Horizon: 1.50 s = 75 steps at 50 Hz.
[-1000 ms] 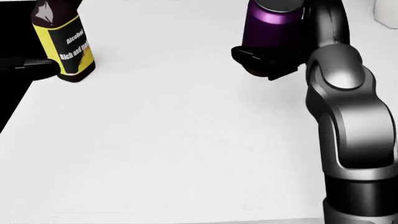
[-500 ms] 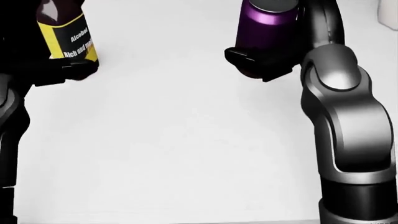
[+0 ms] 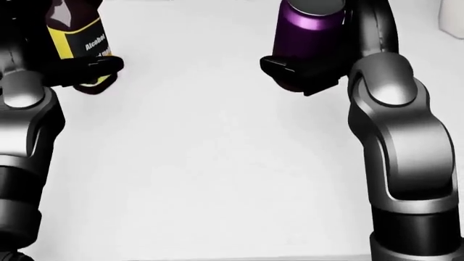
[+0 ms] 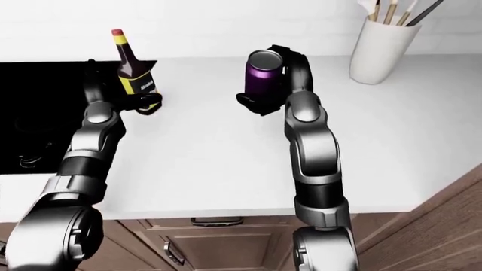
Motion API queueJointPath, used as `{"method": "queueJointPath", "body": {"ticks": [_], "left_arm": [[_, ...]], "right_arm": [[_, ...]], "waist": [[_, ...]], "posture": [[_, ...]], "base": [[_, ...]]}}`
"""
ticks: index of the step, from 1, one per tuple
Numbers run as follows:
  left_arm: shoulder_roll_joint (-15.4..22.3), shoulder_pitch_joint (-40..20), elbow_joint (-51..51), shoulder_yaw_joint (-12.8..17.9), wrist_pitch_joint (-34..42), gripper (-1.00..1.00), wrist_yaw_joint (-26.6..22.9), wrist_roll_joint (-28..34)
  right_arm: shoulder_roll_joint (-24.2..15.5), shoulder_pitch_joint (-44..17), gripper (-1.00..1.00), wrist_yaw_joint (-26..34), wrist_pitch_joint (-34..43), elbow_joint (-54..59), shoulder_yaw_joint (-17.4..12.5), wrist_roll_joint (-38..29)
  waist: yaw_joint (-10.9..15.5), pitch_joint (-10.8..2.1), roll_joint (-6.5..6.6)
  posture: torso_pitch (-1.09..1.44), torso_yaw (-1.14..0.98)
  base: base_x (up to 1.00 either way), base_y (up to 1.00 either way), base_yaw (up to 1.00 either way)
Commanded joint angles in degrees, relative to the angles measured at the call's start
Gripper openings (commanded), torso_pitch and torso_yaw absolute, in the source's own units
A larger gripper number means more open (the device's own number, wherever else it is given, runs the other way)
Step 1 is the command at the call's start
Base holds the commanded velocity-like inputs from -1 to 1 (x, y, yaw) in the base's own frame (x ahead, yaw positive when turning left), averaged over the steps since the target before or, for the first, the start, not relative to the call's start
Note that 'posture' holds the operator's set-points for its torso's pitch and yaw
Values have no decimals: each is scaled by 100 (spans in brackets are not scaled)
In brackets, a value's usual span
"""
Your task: Move the drinks to the dining counter.
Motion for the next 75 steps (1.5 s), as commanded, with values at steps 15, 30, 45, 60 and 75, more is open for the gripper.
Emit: {"method": "queueJointPath", "body": {"ticks": [15, 30, 45, 60, 75], "left_arm": [[110, -826, 1324, 4, -868, 100, 101, -11], [92, -989, 1747, 12, -1061, 100, 177, 63], [83, -992, 1831, -9, -1081, 43, 252, 167], [91, -982, 1890, 8, -1099, -82, 312, 261], [365, -806, 579, -51, -331, -100, -101, 232]], "right_arm": [[-46, -235, -100, -31, -223, -103, -46, -8], [-35, -202, -100, -51, -366, 32, -49, -18], [-31, -196, -100, -65, -291, -47, -49, -8], [-33, -188, -100, -69, -275, -74, -47, 0], [-78, -261, -100, -77, -26, -368, -93, 113]], "waist": [[-7, -190, 11], [-11, -202, 13], [-11, -209, 13], [-10, -219, 17], [-29, -194, 30]], "posture": [[0, 0], [0, 0], [0, 0], [0, 0], [0, 0]], "base": [[0, 0, 0], [0, 0, 0], [0, 0, 0], [0, 0, 0], [0, 0, 0]]}}
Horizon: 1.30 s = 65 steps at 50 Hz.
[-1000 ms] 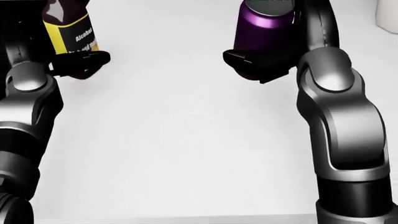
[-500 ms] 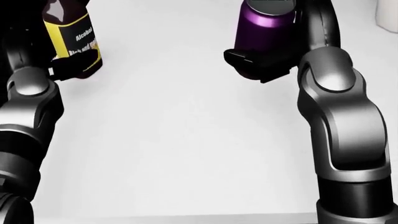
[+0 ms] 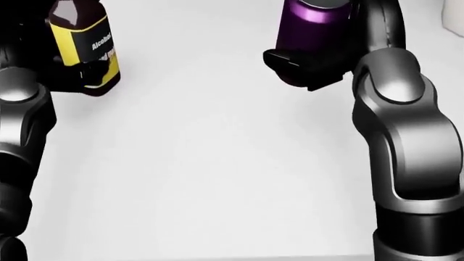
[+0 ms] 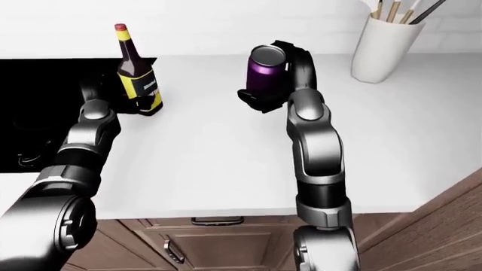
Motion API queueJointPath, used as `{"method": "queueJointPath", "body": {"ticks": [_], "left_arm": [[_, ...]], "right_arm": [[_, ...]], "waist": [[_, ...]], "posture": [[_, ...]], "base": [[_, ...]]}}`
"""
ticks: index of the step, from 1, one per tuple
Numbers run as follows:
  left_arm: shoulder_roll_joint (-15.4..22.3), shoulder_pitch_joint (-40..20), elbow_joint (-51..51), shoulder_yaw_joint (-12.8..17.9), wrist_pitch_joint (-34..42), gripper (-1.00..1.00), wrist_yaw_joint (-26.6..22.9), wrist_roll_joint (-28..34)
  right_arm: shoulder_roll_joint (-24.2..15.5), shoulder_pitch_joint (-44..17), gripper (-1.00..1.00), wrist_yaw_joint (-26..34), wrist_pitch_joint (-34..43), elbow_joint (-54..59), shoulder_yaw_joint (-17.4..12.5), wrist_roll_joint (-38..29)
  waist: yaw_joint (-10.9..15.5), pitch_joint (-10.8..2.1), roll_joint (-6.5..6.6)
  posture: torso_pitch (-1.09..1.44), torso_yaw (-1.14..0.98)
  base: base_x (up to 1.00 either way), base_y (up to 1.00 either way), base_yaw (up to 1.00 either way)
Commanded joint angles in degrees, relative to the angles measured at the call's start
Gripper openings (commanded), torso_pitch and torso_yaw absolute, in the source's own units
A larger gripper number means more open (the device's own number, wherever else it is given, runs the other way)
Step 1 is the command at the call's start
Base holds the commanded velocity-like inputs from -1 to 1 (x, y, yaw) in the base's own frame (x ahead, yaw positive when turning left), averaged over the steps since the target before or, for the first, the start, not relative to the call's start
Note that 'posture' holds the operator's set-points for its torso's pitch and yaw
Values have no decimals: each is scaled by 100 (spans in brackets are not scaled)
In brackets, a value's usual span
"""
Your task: Move the drinks to the dining counter.
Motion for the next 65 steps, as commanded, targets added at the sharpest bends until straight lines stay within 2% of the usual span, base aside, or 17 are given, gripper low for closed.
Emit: {"method": "queueJointPath", "body": {"ticks": [1, 12, 17, 24, 30, 32, 35, 38, 39, 40, 41, 46, 47, 50, 55, 62, 65], "left_arm": [[116, -293, -636, 29, -52, -100, -90, -12], [109, 383, -3355, 100, 1631, -100, -485, -43], [155, 442, -3603, 171, 1780, -100, -526, -45], [200, 483, -3830, 205, 1932, -100, -559, -74], [264, 496, -4350, 223, 2351, -100, -633, -107], [255, 526, -4392, 218, 2361, -100, -648, -98], [243, 537, -4481, 209, 2429, -100, -671, -78], [219, 568, -4552, 204, 2464, -100, -683, -62], [213, 570, -4564, 210, 2474, -100, -680, -59], [209, 577, -4582, 208, 2481, -100, -684, -54], [211, 581, -4650, 212, 2536, -100, -689, -52], [222, 576, -4758, 217, 2618, -100, -714, -32], [223, 576, -4761, 219, 2618, -100, -715, -30], [251, 560, -4796, 234, 2656, -100, -739, -29], [285, 567, -4876, 257, 2728, -100, -760, -31], [303, 586, -4980, 257, 2791, -100, -796, -30], [287, 600, -5031, 238, 2807, -100, -857, -38]], "right_arm": [[-45, -228, -100, -18, -80, -258, -21, 25], [-46, -275, -100, 32, 233, -588, 50, -15], [-23, -327, -100, 54, 355, -689, 64, -52], [14, -388, -100, 73, 417, -737, 77, -87], [33, -670, -100, 49, 847, -916, 69, -5], [44, -671, -100, 40, 858, -928, 73, 11], [42, -690, -100, 36, 864, -924, 82, 26], [44, -660, -100, 49, 893, -976, 89, 38], [40, -643, -100, 58, 879, -982, 92, 40], [44, -638, -100, 62, 907, -1011, 86, 49], [50, -628, -100, 76, 917, -1032, 84, 67], [43, -632, -100, 107, 1003, -1124, 95, 61], [41, -635, -100, 106, 1011, -1129, 95, 59], [40, -657, -100, 117, 1052, -1159, 109, 54], [52, -692, -100, 130, 1090, -1174, 130, 36], [69, -737, -100, 141, 1120, -1196, 138, 10], [79, -739, -100, 132, 1127, -1204, 125, 6]], "waist": [[-2, -227, 34], [7, -299, 67], [47, -357, -299], [181, -238, -52], [12, -155, 614], [14, 100, 489], [-78, -38, 356], [-96, 39, 113], [-112, -14, -74], [-25, -180, -498], [41, -9, -199], [328, -188, 729], [323, -86, 475], [450, -201, 276], [395, 10, 92], [249, -28, -208], [196, -220, -741]], "posture": [[0, 0], [0, 0], [0, 0], [0, 0], [0, 0], [0, 0], [0, 0], [0, 0], [0, 0], [0, 0], [0, 0], [0, 0], [0, 0], [0, 0], [0, 0], [0, 0], [0, 0]], "base": [[0, 0, 0], [-5, 2, 0], [-64, 41, 0], [-79, 57, 0], [-49, 83, 0], [0, 100, 0], [0, 100, 0], [0, 100, 0], [0, 100, 0], [0, 0, 100], [0, 0, 100], [0, 0, 100], [0, 0, 100], [0, 0, 100], [0, 0, 100], [0, 0, 100], [0, 0, 100]]}}
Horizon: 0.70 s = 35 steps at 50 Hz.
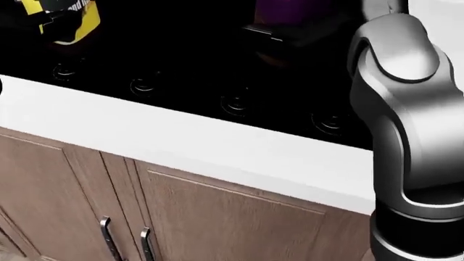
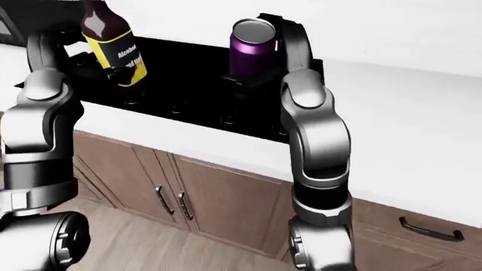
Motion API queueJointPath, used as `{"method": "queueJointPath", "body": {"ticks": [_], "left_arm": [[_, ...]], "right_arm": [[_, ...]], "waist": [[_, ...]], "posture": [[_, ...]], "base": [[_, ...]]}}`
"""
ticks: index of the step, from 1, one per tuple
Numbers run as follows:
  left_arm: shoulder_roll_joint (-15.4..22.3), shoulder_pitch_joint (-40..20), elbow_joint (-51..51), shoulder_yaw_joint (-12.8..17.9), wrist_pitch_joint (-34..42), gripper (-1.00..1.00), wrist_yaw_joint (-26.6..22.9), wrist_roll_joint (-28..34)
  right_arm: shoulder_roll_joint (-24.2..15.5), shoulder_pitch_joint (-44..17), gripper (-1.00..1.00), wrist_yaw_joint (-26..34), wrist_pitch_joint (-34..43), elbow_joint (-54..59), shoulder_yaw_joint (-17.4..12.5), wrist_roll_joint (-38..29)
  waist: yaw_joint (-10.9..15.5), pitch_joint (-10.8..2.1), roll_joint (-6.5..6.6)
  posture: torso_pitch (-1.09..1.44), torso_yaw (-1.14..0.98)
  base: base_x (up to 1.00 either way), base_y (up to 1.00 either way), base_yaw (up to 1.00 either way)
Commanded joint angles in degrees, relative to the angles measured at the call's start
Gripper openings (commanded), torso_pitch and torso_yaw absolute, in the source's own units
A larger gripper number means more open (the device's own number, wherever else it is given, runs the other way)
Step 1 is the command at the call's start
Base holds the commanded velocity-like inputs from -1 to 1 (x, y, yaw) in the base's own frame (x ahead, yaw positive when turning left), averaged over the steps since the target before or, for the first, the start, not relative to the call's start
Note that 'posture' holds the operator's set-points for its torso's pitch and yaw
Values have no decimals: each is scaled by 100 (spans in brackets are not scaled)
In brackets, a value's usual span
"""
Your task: Move the drinks to the dining counter.
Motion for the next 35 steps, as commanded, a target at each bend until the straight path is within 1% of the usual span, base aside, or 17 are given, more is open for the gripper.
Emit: {"method": "queueJointPath", "body": {"ticks": [1, 2, 4, 8, 10, 11, 12, 13, 16, 23, 25, 26, 27, 28, 30, 32, 35], "left_arm": [[66, -183, -243, -8, -172, -100, -83, -45], [58, -160, -279, -12, -156, -100, -95, -41], [55, -146, -320, 1, -118, -100, -95, -34], [53, -154, -308, 5, -133, -100, -106, -23], [54, -152, -317, 7, -120, -100, -110, -20], [50, -158, -296, 13, -137, -100, -106, -22], [45, -145, -310, 7, -137, -100, -109, -21], [47, -138, -337, 7, -117, -100, -114, -21], [45, -136, -347, 16, -116, -100, -106, -22], [41, -117, -446, 17, -66, -100, -111, -36], [42, -134, -381, 14, -116, -100, -116, -33], [41, -137, -366, 14, -128, -100, -113, -31], [34, -124, -372, 7, -134, -100, -112, -27], [26, -113, -374, 3, -143, -100, -111, -25], [21, -110, -368, 2, -156, -100, -114, -24], [23, -97, -422, 2, -115, -100, -118, -23], [21, -84, -425, 1, -127, -100, -121, -15]], "right_arm": [[-10, -157, -100, -44, -131, -96, -43, -45], [0, -139, -100, -51, -128, -110, -39, -45], [3, -137, -100, -54, -133, -106, -42, -43], [8, -129, -100, -54, -149, -108, -33, -44], [18, -125, -100, -61, -151, -111, -31, -43], [22, -108, -100, -58, -195, -77, -21, -47], [30, -95, -100, -61, -208, -72, -23, -46], [36, -81, -100, -59, -237, -50, -10, -51], [36, -78, -100, -50, -227, -53, -13, -53], [55, -54, -100, -55, -235, -33, -9, -74], [57, -40, -100, -51, -266, -2, 5, -86], [61, -39, -100, -49, -276, 9, 1, -86], [61, -25, -100, -46, -289, 12, 3, -90], [64, -25, -100, -47, -279, 5, -5, -89], [68, -13, -100, -45, -281, -7, -2, -88], [71, -16, -100, -43, -258, -25, 3, -90], [67, -9, -100, -35, -259, -28, -5, -88]], "waist": [[-5, -67, 162], [88, -66, 77], [76, -162, 176], [13, -63, 538], [-18, -125, 858], [-32, -235, 934], [18, -109, 947], [-23, -81, 1030], [101, -173, 839], [1, -53, 394], [3, -81, 174], [-11, -157, -30], [35, -262, 7], [-15, -124, 82], [44, -160, 79], [53, -194, 198], [17, -118, 413]], "posture": [[0, 0], [0, 0], [0, 0], [0, 0], [0, 0], [0, 0], [0, 0], [0, 0], [0, 0], [0, 0], [0, 0], [0, 0], [0, 0], [0, 0], [0, 0], [0, 0], [0, 0]], "base": [[0, 0, 100], [0, 0, 100], [0, 0, 100], [0, 0, 100], [0, 0, 100], [0, 0, 100], [0, 0, 100], [0, 0, 100], [0, 0, 100], [0, 0, 100], [0, 0, 100], [0, 0, 100], [0, 0, 100], [0, 0, 100], [0, 0, 100], [0, 0, 100], [0, 0, 100]]}}
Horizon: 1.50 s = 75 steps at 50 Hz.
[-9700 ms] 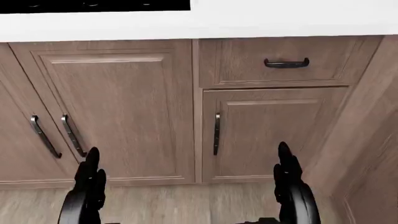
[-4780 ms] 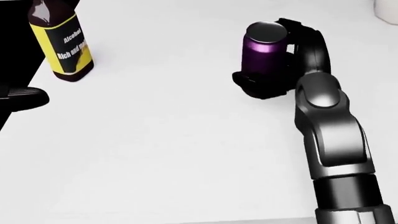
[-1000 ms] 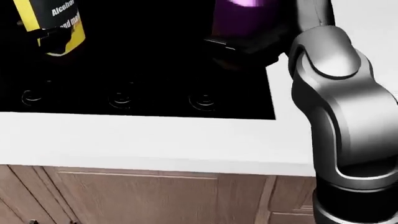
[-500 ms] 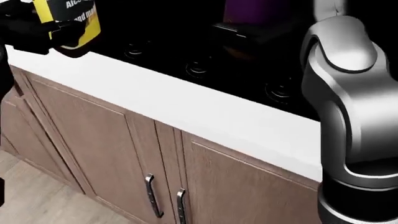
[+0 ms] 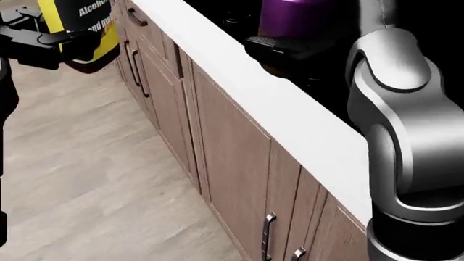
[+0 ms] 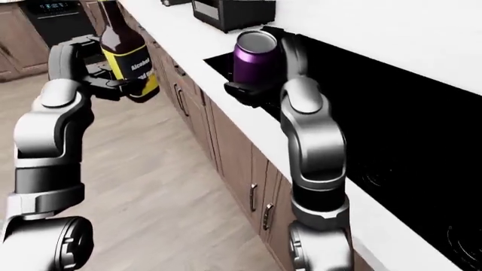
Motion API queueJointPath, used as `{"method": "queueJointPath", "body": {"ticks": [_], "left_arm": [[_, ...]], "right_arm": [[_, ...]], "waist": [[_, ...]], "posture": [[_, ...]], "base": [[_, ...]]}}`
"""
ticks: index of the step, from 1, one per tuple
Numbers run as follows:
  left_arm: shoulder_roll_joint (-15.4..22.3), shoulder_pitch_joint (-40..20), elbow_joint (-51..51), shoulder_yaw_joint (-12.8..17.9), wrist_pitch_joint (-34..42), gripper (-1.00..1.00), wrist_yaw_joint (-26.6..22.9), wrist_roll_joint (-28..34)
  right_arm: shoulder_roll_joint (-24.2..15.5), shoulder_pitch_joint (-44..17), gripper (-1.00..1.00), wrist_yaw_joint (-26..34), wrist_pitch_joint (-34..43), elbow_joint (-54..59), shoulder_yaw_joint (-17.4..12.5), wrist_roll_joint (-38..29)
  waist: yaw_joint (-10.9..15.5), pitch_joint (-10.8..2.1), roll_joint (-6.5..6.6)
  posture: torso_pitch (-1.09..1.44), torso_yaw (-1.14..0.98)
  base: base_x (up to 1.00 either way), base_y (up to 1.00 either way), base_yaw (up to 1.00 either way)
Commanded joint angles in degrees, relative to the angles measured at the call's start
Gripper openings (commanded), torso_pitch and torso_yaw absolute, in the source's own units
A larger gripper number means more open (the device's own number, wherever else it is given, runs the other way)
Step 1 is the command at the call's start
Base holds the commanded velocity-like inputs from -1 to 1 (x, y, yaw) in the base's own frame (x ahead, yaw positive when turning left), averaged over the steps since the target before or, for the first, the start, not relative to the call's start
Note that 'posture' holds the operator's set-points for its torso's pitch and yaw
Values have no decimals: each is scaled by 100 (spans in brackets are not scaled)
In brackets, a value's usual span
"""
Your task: Move the drinks to the dining counter.
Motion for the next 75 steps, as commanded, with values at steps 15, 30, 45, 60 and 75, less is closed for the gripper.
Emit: {"method": "queueJointPath", "body": {"ticks": [15, 30, 45, 60, 75], "left_arm": [[127, -222, -381, 198, -402, -100, 122, 44], [83, -218, -303, 152, -483, -100, 139, 59], [50, -130, -434, 147, -456, -100, 107, 67], [-60, -46, -523, 88, -468, -100, 63, 139], [-120, 45, -695, 80, -430, -100, 9, 165]], "right_arm": [[39, -180, -100, 10, -278, -167, 37, 31], [9, -181, -100, -41, -375, -115, -6, 93], [46, -112, -100, -9, -285, -119, -1, 135], [13, -32, -100, -30, -391, -17, -15, 205], [5, 1, -100, -102, -368, -18, -70, 355]], "waist": [[95, -173, 95], [31, -208, -68], [-85, 184, -225], [-402, -250, 95], [-54, -324, 100]], "posture": [[0, 0], [0, 0], [0, 0], [0, 0], [0, 0]], "base": [[0, 0, 100], [1, 0, 100], [44, 11, 72], [98, 28, 0], [100, 20, 0]]}}
